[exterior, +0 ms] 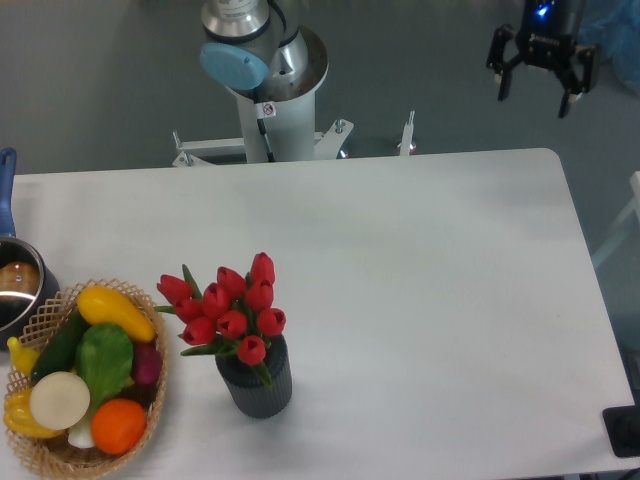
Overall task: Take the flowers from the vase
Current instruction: 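Move the open gripper down toward the red tulip bouquet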
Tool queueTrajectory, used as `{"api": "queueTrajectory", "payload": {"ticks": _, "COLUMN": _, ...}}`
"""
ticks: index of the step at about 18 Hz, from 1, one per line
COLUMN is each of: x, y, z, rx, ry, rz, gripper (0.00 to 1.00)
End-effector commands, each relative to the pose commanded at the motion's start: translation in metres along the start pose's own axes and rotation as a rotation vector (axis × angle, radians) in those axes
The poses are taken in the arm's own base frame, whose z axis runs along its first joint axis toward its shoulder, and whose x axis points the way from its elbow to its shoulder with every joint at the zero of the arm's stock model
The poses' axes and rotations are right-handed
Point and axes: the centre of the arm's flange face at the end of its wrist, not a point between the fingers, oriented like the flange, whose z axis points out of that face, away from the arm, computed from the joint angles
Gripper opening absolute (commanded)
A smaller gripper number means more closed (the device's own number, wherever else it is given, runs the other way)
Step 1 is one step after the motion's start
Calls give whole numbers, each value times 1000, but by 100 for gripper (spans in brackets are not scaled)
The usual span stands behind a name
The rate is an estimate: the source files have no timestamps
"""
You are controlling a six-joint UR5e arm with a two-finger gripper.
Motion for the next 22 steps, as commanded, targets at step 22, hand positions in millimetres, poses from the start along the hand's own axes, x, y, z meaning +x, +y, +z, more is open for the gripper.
{"api": "queueTrajectory", "payload": {"ticks": 22, "x": 33, "y": -179, "z": 126, "rx": 485, "ry": 205, "rz": 167, "gripper": 100}}
